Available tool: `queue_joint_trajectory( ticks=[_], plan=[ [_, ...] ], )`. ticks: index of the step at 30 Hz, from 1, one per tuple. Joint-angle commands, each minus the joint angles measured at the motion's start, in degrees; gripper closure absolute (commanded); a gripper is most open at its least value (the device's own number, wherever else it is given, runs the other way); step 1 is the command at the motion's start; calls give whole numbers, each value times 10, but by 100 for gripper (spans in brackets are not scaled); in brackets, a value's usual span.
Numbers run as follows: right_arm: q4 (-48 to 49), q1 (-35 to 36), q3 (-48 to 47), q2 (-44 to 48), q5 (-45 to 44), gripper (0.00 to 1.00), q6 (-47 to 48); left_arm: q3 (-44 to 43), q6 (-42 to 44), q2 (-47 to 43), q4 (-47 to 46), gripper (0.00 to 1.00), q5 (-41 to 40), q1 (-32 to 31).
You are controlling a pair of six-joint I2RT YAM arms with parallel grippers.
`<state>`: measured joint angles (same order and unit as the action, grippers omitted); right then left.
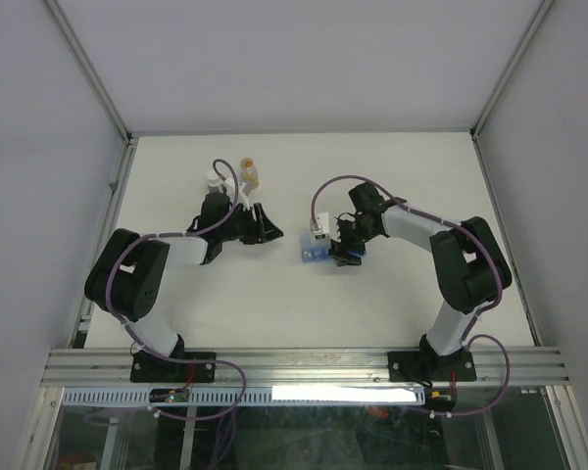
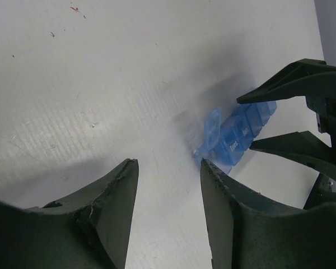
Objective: Sort the pills into containers
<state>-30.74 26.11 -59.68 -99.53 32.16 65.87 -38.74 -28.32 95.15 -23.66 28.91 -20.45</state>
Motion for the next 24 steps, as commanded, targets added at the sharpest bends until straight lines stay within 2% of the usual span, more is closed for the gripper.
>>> queue_joint_trajectory(
  ticks=[1, 15, 24],
  plan=[
    [17, 3, -27, -4, -10, 35, -11, -43, 25, 22, 29, 52, -17, -12],
    [9, 20, -14, -12, -31, 54, 7, -105, 39, 82, 71, 52, -2, -27],
    [6, 36, -7, -10, -26, 58, 8, -167, 49, 138, 102, 53, 4, -37]
  ],
)
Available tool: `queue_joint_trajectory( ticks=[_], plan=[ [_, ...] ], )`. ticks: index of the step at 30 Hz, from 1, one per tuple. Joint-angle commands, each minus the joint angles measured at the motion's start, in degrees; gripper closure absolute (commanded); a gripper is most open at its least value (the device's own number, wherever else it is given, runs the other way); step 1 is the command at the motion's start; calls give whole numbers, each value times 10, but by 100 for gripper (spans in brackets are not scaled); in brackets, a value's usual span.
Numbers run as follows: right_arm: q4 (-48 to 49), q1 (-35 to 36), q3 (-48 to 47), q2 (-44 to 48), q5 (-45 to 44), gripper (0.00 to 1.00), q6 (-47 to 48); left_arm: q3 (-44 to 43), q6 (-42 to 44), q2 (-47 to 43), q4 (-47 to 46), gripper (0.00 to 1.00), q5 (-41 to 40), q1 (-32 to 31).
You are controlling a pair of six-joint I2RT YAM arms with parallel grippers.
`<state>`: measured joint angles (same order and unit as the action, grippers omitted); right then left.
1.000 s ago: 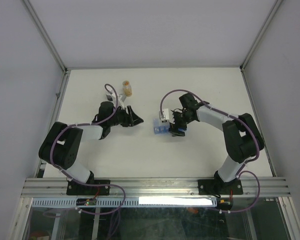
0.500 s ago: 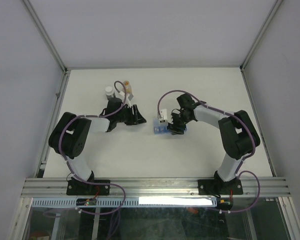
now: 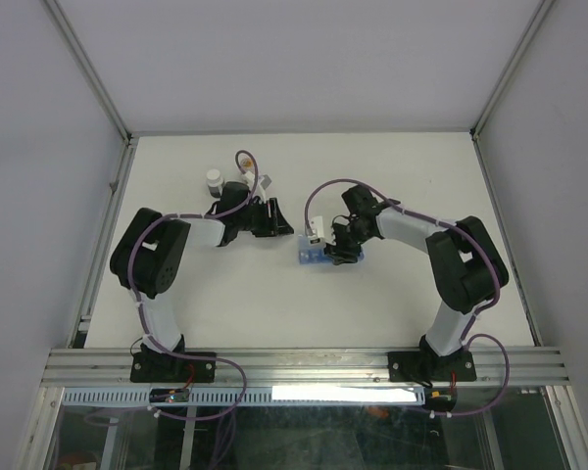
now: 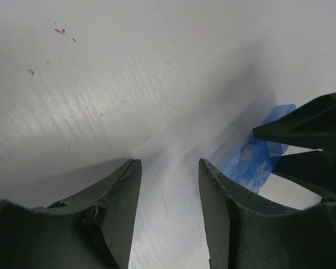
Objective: Sort the pills into containers
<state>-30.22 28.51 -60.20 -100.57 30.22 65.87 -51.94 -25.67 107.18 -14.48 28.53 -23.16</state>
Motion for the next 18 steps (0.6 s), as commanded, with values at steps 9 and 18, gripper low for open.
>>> queue_joint_trajectory(
  ticks=[9, 18],
  plan=[
    [0, 21, -5, -8, -6, 59, 1, -62, 36, 46, 36, 66, 25, -23],
    [-2, 22, -11, -18, -7, 59, -12, -51, 47, -4, 45, 78, 48, -62]
  ],
)
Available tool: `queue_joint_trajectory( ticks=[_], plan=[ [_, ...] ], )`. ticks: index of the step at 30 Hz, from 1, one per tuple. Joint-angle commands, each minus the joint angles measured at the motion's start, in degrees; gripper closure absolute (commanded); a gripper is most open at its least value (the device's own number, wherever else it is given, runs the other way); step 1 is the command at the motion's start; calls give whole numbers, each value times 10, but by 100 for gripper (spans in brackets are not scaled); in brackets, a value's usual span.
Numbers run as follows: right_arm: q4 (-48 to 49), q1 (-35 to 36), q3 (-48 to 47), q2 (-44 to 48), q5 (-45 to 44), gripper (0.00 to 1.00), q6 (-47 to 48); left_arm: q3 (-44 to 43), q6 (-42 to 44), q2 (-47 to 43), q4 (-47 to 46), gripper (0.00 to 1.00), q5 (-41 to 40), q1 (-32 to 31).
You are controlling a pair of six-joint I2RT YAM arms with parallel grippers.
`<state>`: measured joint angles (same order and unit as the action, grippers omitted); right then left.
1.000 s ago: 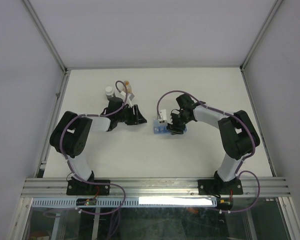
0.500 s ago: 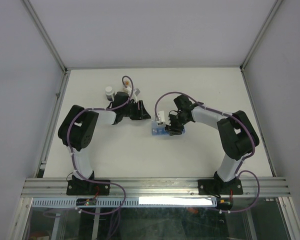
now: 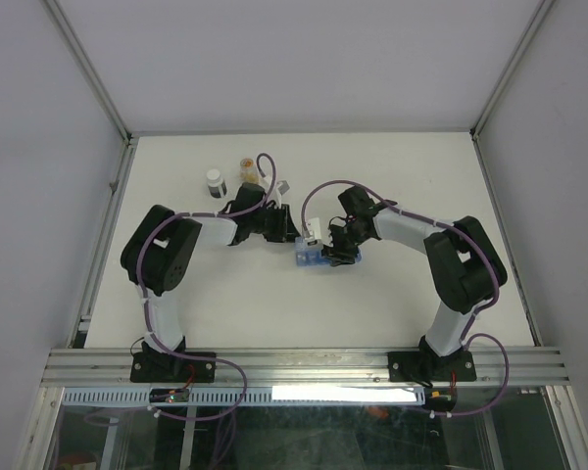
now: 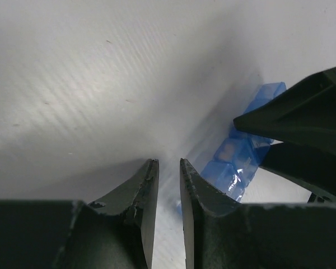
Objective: Sort the pills into containers
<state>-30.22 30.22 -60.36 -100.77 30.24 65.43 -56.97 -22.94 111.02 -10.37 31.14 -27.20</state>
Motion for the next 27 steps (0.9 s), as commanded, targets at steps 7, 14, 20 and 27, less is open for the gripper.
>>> queue_joint_trajectory(
  ticks=[7, 14, 20, 27],
  plan=[
    [-3, 6, -10, -15, -8, 59, -12, 27, 16, -96, 7, 79, 7, -40],
    [-5, 5, -12, -16, -9, 59, -14, 49, 15, -131, 19, 79, -2, -50],
    [-7, 5, -12, -19, -8, 59, -16, 66, 14, -132, 28, 86, -4, -57],
    [-8, 6, -13, -21, -8, 59, -18, 64, 12, -127, 45, 91, -14, -60]
  ],
)
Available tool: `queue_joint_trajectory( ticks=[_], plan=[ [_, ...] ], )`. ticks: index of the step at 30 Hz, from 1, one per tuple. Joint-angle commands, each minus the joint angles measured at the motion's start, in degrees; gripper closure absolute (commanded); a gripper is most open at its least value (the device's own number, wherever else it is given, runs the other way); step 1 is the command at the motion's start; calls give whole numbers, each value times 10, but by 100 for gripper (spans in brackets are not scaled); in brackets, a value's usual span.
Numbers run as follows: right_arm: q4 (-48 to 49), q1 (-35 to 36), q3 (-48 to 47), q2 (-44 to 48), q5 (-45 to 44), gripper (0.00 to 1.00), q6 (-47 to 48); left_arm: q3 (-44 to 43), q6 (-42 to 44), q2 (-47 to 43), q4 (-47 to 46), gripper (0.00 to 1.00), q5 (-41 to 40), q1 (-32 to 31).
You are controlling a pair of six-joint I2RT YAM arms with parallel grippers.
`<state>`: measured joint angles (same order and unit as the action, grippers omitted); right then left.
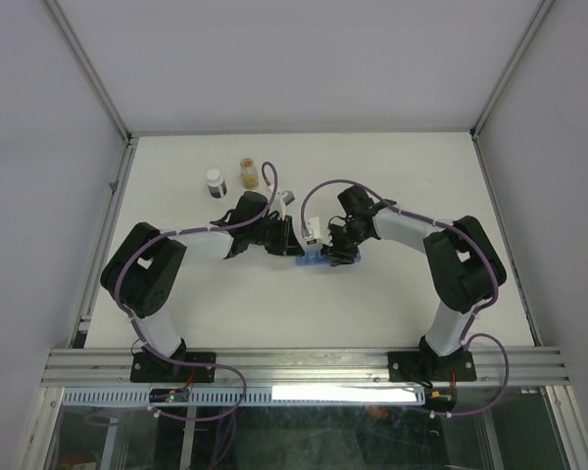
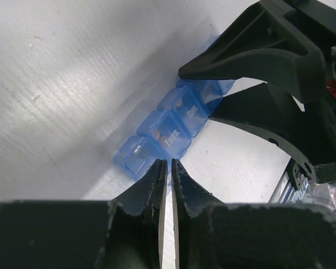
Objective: Sort the pills into containers
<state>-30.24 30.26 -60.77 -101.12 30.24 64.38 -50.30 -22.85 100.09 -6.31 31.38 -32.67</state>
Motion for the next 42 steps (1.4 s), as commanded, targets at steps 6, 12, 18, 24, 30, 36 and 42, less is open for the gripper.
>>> queue_joint_trajectory(
  ticks=[6, 12, 18, 24, 30, 36, 42],
  plan=[
    [-9, 5, -10, -20, -9, 59, -8, -20, 21, 3, 42, 96, -37, -7],
    [-9, 5, -11, -21, -10, 59, -9, -39, 30, 10, 68, 97, -44, -17],
    [-9, 6, -11, -21, -11, 59, -9, -48, 24, -28, 70, 98, -66, -18],
    [-10, 6, -11, -21, -11, 59, -10, -58, 25, -62, 71, 99, -78, -18],
    [-9, 6, -11, -19, -11, 59, -10, -57, 25, -64, 71, 100, -79, -18],
    [-10, 6, -11, -21, -14, 59, -10, -37, 26, -13, 87, 100, -85, -18],
    [-11, 6, -12, -21, -15, 59, -11, -38, 37, 39, 129, 100, -96, -18]
  ],
)
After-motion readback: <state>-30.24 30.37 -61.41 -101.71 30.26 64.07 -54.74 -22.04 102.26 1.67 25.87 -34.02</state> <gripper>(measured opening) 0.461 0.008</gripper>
